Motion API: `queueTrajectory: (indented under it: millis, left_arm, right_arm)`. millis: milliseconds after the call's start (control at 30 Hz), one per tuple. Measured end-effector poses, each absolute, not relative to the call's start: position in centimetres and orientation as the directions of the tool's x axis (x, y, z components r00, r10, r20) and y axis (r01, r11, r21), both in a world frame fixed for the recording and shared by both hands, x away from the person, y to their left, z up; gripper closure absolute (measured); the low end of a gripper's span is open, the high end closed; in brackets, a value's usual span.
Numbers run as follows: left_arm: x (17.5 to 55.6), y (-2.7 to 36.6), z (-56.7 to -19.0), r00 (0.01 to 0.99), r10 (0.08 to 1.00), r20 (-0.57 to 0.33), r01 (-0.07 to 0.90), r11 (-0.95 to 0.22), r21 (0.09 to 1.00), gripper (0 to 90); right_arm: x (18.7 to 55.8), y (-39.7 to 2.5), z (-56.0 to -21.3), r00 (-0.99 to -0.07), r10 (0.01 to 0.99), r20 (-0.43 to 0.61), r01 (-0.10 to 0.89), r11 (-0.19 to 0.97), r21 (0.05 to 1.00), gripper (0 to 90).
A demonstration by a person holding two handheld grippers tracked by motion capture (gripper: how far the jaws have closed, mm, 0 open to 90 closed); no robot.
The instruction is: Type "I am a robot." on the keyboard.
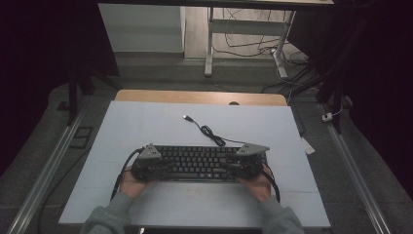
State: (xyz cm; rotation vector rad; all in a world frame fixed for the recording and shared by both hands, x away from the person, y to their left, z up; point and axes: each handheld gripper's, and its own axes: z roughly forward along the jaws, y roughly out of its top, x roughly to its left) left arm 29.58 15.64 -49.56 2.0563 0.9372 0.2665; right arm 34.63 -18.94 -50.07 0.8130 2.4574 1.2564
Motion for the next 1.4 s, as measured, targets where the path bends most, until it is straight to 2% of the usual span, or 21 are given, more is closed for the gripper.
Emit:
queueTrajectory:
  millis: [400,933,1200,1400]
  left_arm:
    - [29.7,17.0,-49.3,0.652,0.745,-0.14,0.541,-0.328,0.774,52.7]
    - [30.4,18.1,-49.4,0.591,0.794,-0.139,0.582,-0.301,0.755,41.6]
    - [30.6,18.4,-49.7,0.574,0.813,-0.101,0.588,-0.323,0.741,42.7]
    - [30.7,18.6,-50.0,0.579,0.811,-0.089,0.588,-0.339,0.734,51.6]
  right_arm:
    - [34.6,-18.9,-50.0,-0.81,0.586,0.02,0.36,0.469,0.807,55.7]
    - [34.6,-18.9,-50.1,-0.811,0.584,0.024,0.363,0.471,0.804,55.5]
    - [34.6,-18.8,-50.0,-0.813,0.581,0.024,0.36,0.47,0.806,55.5]
    - [34.6,-18.9,-50.0,-0.813,0.583,0.021,0.359,0.472,0.805,55.5]
